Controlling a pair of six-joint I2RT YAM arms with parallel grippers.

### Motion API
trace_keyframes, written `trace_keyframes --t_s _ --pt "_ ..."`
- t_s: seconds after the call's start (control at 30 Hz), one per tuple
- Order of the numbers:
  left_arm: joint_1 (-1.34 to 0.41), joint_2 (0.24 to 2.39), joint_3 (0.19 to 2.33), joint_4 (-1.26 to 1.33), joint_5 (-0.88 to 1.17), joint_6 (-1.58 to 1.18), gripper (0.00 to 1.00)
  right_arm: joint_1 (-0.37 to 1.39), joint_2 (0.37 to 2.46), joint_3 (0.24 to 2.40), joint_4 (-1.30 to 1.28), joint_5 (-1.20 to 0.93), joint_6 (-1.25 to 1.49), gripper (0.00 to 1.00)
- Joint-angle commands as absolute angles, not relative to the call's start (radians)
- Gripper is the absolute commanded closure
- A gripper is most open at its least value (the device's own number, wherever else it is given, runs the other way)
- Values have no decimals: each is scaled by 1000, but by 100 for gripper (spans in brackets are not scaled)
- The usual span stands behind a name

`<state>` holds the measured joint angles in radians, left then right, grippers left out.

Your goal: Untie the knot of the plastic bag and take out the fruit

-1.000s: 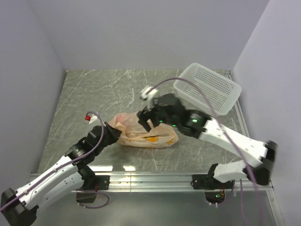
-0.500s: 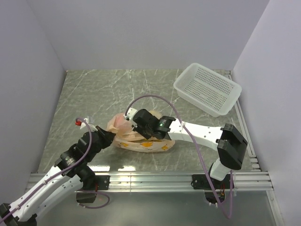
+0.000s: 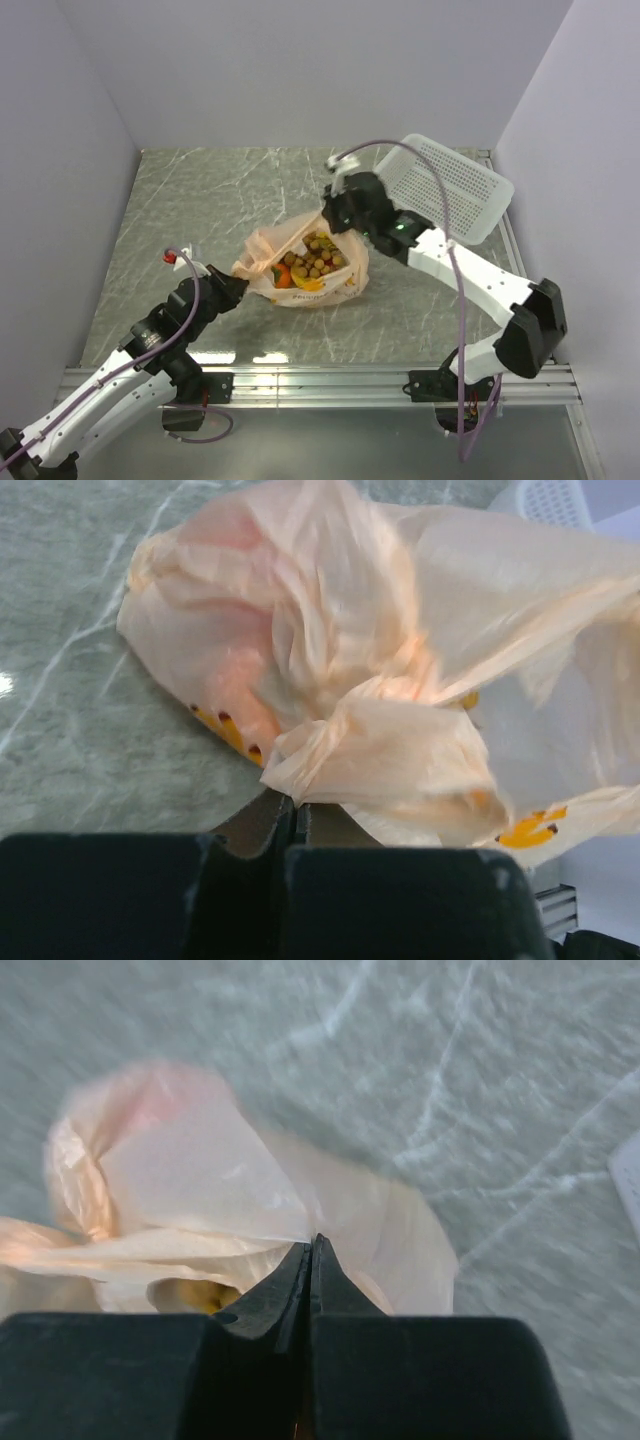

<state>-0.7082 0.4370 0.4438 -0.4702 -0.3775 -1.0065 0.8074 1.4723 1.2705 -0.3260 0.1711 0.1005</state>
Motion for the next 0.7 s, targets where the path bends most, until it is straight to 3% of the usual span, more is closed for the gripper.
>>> trace_keyframes --t_s 0.0,0.07,0.17,0.2,0.23,0.27,0.37,0.5,0.67 --pt "-704 439 465 -445 -357 -959 100 651 1387 1208 -91 -82 309 100" --pt "-704 445 460 -468 -364 -974 99 621 1402 1171 -37 -36 377 100" --pt "-704 440 448 -466 -362 -983 100 610 1494 1224 -154 27 361 100" --pt "-704 440 442 -456 -356 -982 99 615 1505 1256 -175 25 350 94" --pt "-704 443 440 -443 -350 -974 99 630 1491 1262 -184 25 336 84" --pt "-704 451 439 -407 -344 -968 100 650 1473 1264 -202 35 306 57" --pt "-704 503 442 -345 -321 -953 100 770 1369 1295 -259 207 194 27" --pt "-704 613 475 -278 -293 -933 100 935 1264 1316 -301 334 94 25" --pt "-704 658 483 -279 -299 -931 99 1025 1198 1165 -247 256 60 32"
